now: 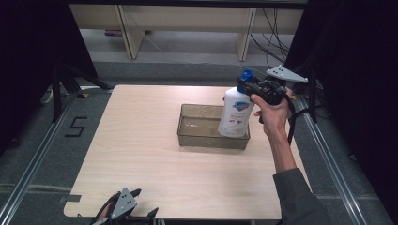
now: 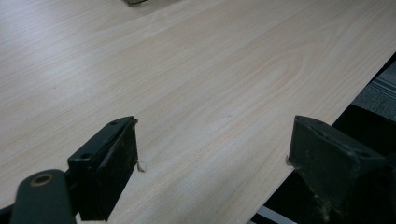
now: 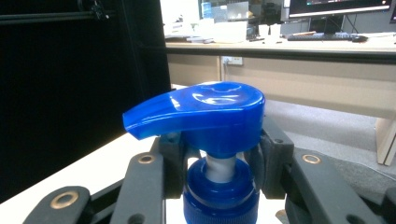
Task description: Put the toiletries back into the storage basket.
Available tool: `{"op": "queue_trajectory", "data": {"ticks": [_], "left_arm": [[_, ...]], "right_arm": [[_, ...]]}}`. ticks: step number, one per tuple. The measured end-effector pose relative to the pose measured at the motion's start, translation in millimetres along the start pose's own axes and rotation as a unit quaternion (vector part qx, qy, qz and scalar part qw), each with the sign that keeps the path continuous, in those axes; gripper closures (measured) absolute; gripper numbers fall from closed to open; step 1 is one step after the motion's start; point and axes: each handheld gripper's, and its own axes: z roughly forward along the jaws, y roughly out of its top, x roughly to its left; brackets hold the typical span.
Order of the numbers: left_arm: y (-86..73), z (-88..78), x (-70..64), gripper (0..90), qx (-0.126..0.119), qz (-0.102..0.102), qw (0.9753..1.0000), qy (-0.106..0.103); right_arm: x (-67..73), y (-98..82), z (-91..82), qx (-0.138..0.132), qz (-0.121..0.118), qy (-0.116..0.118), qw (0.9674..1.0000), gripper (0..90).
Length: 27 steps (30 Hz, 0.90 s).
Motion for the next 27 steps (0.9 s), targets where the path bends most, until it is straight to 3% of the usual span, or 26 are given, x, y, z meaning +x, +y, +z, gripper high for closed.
{"op": "queue_trajectory", "data": {"ticks": [3,11,13,19,27], "left_arm": [[0.1,-0.8,1.7,15.1,0.009,0.010,0.9999,0.004],[-0.1,0.1,-0.2,15.1,0.000,-0.002,1.0000,-0.001],[0.2,-1.1,2.6,15.1,0.014,0.013,0.9998,0.003],[0.1,-0.5,1.2,15.2,0.007,0.004,1.0000,0.000],[0.0,-0.4,1.4,15.1,0.007,0.007,0.9999,0.000]], "right_arm": [[0.2,-2.6,0.1,0.001,0.006,-0.001,1.0000,61.9],[-0.6,-8.2,0.8,0.009,-0.013,-0.004,0.9999,61.8],[-0.9,-11.0,0.5,0.013,-0.001,-0.003,0.9999,61.8],[-2.5,-17.5,0.3,0.015,-0.002,-0.005,0.9999,61.8],[-1.9,-23.6,1.2,0.025,-0.003,-0.009,0.9996,61.8]]}}
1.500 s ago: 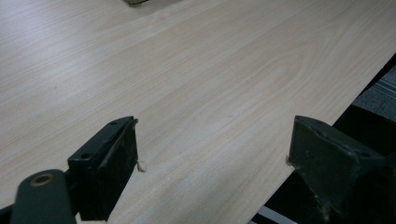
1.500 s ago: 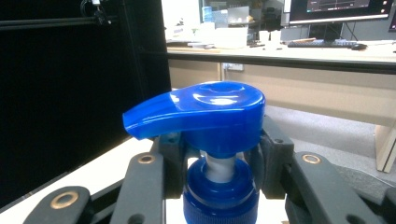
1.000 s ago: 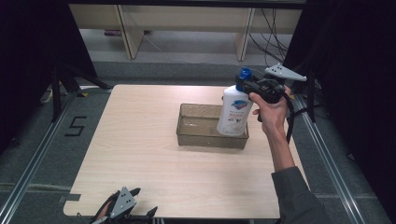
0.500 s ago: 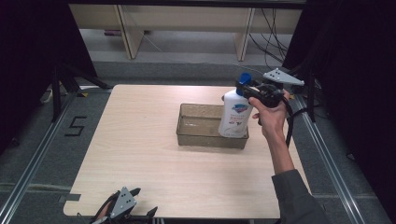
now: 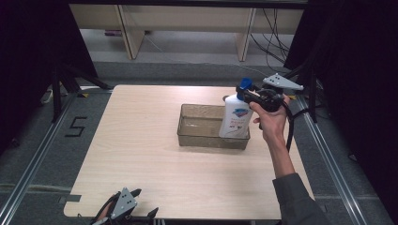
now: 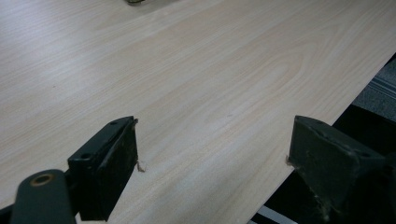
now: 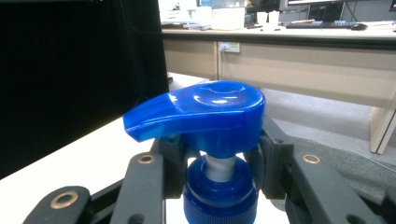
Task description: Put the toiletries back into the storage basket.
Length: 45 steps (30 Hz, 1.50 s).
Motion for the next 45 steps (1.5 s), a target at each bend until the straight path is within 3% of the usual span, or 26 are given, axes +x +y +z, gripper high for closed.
{"op": "queue_trajectory", "data": {"ticks": [3,4,6,10,14,15,17,20,26,27,29,33,36,39,45], "left_arm": [[0.1,-0.7,1.0,15.1,0.007,0.006,1.0000,0.003],[0.0,-0.1,-0.4,15.1,-0.002,-0.004,1.0000,-0.002],[0.0,0.0,-0.4,15.1,-0.003,-0.004,1.0000,-0.003],[-0.1,0.5,-1.3,15.1,-0.004,-0.008,1.0000,-0.001],[-0.2,0.0,0.9,15.1,0.007,0.005,1.0000,0.002],[-0.2,0.8,-1.4,15.1,-0.006,-0.007,0.9999,-0.004],[-0.2,0.8,-1.6,15.1,-0.007,-0.007,0.9999,-0.003],[-0.3,0.8,-1.7,15.1,-0.007,-0.007,0.9999,-0.003],[-0.2,0.5,-1.3,15.2,-0.004,-0.004,1.0000,-0.002],[-0.3,0.4,-1.1,15.2,-0.002,-0.003,1.0000,0.000],[-0.4,0.1,0.6,15.1,0.007,0.006,1.0000,0.003],[-0.3,0.8,-1.7,15.1,-0.008,-0.007,0.9999,-0.003],[-0.4,0.3,0.3,15.1,0.006,0.003,1.0000,0.002],[-0.3,0.9,-1.6,15.1,-0.008,-0.007,0.9999,-0.002],[-0.4,0.9,-1.6,15.1,-0.008,-0.007,0.9999,-0.002]], "right_arm": [[-1.1,-6.0,2.1,0.004,-0.002,0.002,1.0000,61.8],[-0.8,-7.9,2.8,0.007,0.002,0.005,1.0000,61.8],[-1.8,-8.7,2.9,0.008,-0.007,0.001,0.9999,61.8],[-1.5,-13.4,3.8,0.012,0.000,0.001,0.9999,61.8],[0.1,-14.4,2.6,0.013,-0.001,0.003,0.9999,61.7],[-0.4,-14.8,2.2,0.011,-0.005,0.002,0.9999,61.7],[-0.8,-15.0,1.9,0.009,-0.007,0.001,0.9999,61.7],[0.3,-15.9,2.3,0.008,0.004,0.007,0.9999,61.5],[0.8,-15.8,1.6,0.011,0.003,0.003,0.9999,61.1],[0.6,-15.8,1.5,0.012,-0.002,0.003,0.9999,56.6],[0.9,-16.2,1.1,0.014,0.002,0.001,0.9999,56.5],[1.0,-16.5,0.5,0.014,0.002,0.003,0.9999,57.0],[1.2,-16.6,0.7,0.017,0.004,0.005,0.9998,55.3],[1.2,-16.4,0.4,0.020,0.006,0.004,0.9998,54.7],[1.3,-16.6,0.6,0.021,0.019,0.006,0.9996,52.0]]}}
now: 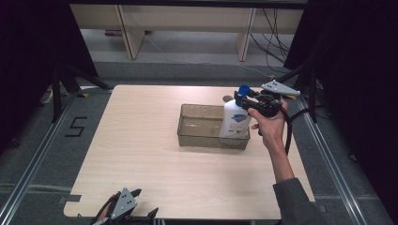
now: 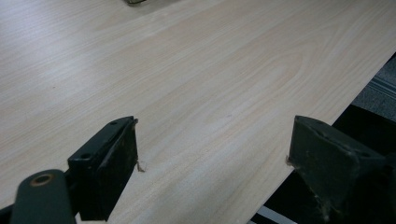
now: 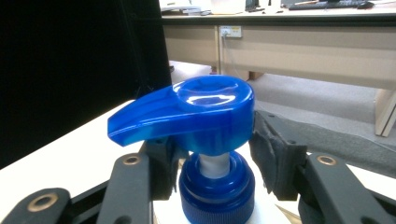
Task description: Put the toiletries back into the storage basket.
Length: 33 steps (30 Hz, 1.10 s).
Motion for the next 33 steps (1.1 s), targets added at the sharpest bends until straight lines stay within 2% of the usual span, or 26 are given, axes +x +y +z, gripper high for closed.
{"op": "queue_trajectory", "data": {"ticks": [7,8,10,13,15,17,20,23,26,27,33], "left_arm": [[-0.1,0.0,0.0,15.1,0.000,0.001,1.0000,0.000],[0.1,-0.2,0.0,15.1,0.001,0.000,1.0000,-0.001],[0.1,-0.1,-0.1,15.1,0.000,-0.002,1.0000,0.001],[0.1,-0.1,0.1,15.1,0.001,0.001,1.0000,-0.002],[0.0,-0.3,-0.1,15.1,-0.001,-0.002,1.0000,0.001],[0.2,-1.2,1.3,15.1,0.006,0.006,1.0000,0.004],[0.2,-1.1,1.2,15.1,0.006,0.005,1.0000,0.003],[0.1,-0.2,0.0,15.1,0.000,-0.003,1.0000,0.000],[0.2,-0.8,1.2,15.2,0.005,0.006,1.0000,0.001],[0.2,-1.0,1.2,15.2,0.006,0.004,1.0000,0.002],[0.2,-1.0,1.2,15.1,0.006,0.005,1.0000,0.003]], "right_arm": [[-1.7,-0.5,-0.1,0.009,-0.003,-0.001,1.0000,48.4],[-0.5,-1.5,0.1,0.012,0.012,0.003,0.9999,48.2],[-2.6,-3.4,1.7,0.008,0.004,0.004,1.0000,48.2],[-1.7,-4.7,2.2,0.014,0.009,0.004,0.9998,45.8],[0.0,-6.3,3.7,0.018,0.018,-0.001,0.9997,39.8],[-0.8,-6.3,4.3,0.017,0.013,-0.003,0.9998,39.1],[0.4,-6.9,4.2,0.020,0.022,0.000,0.9996,35.1],[1.2,-6.5,2.3,0.021,0.017,-0.001,0.9996,31.2],[2.4,-6.0,-0.5,0.018,0.021,-0.006,0.9996,30.2],[0.9,-5.6,-1.6,0.017,0.009,-0.006,0.9998,29.9],[2.0,-7.1,-8.4,0.020,0.022,-0.006,0.9995,28.2]]}}
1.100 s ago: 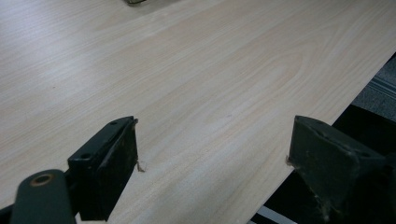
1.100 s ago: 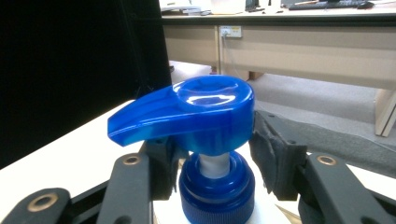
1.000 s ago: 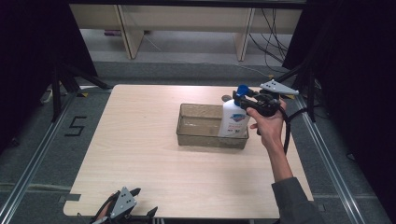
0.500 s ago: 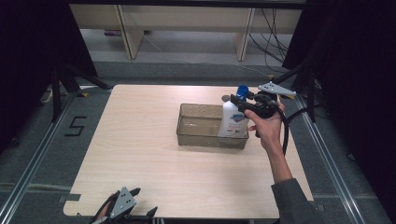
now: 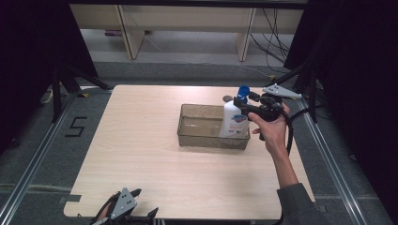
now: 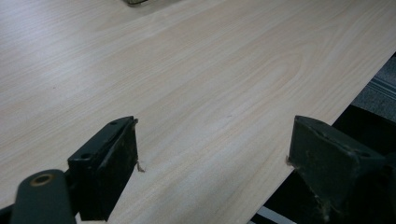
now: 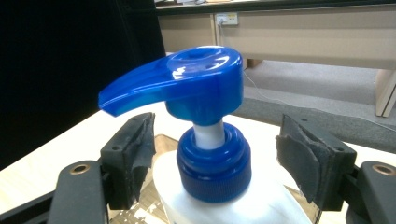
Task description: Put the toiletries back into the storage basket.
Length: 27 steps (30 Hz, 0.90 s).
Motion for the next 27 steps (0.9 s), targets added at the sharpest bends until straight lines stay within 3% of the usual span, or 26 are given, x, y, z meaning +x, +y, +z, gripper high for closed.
{"op": "queue_trajectory", "data": {"ticks": [9,10,15,16,22,27], "left_arm": [[0.2,-0.6,1.5,15.1,0.008,0.009,0.9999,0.004],[0.1,0.0,-0.1,15.1,-0.001,-0.001,1.0000,0.000],[0.2,-0.2,0.1,15.1,0.000,0.001,1.0000,0.001],[0.2,-0.2,0.0,15.1,-0.001,0.001,1.0000,0.001],[0.2,-0.5,1.4,15.1,0.007,0.008,0.9999,0.003],[0.2,-0.4,1.4,15.1,0.008,0.008,0.9999,0.004]], "right_arm": [[4.6,-3.6,-9.2,0.001,0.004,0.002,1.0000,25.2],[4.4,-4.1,-9.3,0.000,0.002,0.004,1.0000,25.1],[4.4,-5.6,-11.7,0.000,0.009,0.000,1.0000,24.9],[3.4,-5.8,-13.0,-0.003,0.000,-0.002,1.0000,24.9],[5.3,-6.6,-17.4,-0.001,0.007,-0.003,1.0000,24.9],[4.6,-9.6,-21.8,-0.004,-0.001,-0.010,0.9999,25.0]]}}
